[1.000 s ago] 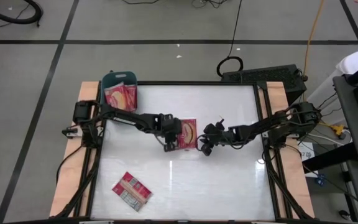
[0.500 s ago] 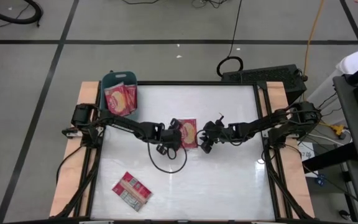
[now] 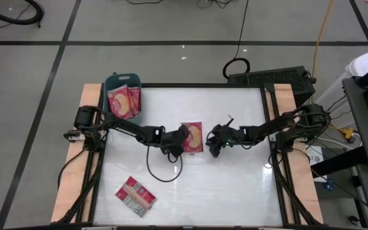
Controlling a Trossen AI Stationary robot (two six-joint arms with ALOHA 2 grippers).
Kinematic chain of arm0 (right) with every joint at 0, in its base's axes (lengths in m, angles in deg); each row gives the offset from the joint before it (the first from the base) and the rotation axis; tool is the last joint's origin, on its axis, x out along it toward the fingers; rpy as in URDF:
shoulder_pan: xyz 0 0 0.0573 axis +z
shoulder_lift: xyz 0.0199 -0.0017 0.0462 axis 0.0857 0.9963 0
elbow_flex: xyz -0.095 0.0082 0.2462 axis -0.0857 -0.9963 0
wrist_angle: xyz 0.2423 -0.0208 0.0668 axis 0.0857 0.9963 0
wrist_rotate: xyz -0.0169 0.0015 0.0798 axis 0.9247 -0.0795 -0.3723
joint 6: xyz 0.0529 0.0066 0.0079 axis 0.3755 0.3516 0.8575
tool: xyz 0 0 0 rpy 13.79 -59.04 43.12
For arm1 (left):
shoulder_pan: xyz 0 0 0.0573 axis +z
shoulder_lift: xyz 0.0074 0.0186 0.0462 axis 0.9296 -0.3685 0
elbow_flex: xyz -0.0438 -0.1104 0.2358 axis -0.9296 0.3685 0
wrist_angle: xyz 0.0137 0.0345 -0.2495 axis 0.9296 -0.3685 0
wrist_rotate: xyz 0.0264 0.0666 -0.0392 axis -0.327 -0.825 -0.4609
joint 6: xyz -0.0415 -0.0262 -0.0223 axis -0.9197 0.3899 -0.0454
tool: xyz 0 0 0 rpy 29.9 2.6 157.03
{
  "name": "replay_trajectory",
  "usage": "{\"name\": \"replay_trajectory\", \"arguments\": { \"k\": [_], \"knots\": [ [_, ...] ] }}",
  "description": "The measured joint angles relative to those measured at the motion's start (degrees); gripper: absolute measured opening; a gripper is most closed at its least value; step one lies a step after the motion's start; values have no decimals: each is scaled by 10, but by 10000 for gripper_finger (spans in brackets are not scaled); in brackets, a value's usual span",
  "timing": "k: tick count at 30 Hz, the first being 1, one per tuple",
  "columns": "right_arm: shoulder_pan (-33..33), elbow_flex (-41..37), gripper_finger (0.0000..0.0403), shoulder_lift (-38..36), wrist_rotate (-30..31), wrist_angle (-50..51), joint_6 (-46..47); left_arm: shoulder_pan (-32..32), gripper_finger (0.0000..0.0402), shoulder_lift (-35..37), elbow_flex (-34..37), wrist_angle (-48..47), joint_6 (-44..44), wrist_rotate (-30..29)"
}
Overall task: Sort popcorn bags into baskets
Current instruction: Stack the red popcorn bag on top of the other red popcorn bag into the blue bin
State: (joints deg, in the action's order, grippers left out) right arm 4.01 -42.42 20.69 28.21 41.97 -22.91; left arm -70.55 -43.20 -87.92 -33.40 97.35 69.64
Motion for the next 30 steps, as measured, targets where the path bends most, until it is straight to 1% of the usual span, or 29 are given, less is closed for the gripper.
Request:
{"name": "replay_trajectory", "arguments": {
  "k": [2, 4, 8, 12, 16, 20, 24, 27, 30],
  "knots": [
    [-9, 0, 119, 0, 0, 4, 7, 9, 234, -3, 11, 15, 47, 24],
    [-17, 0, 119, 0, 0, 4, 10, 16, 234, -6, 19, 30, 78, 35],
    [-29, 0, 119, 2, -4, -3, 7, 23, 234, -12, 23, 75, 93, 41],
    [-29, 0, 118, 15, -29, -34, -21, 26, 223, -15, 24, 100, 131, 70],
    [-27, 0, 107, 40, -35, -54, -31, 34, 188, -15, 24, 97, 147, 105],
    [-27, 0, 86, 73, -63, -104, -37, 46, 144, -26, 24, 101, 161, 155],
    [-27, 0, 62, 95, -78, -140, -37, 47, 106, -36, 24, 116, 167, 159],
    [-27, 0, 50, 93, -81, -140, -37, 46, 78, -36, 24, 117, 164, 159],
    [-27, 0, 46, 85, -87, -135, -37, 42, 47, -26, 24, 114, 147, 159]
  ]
}}
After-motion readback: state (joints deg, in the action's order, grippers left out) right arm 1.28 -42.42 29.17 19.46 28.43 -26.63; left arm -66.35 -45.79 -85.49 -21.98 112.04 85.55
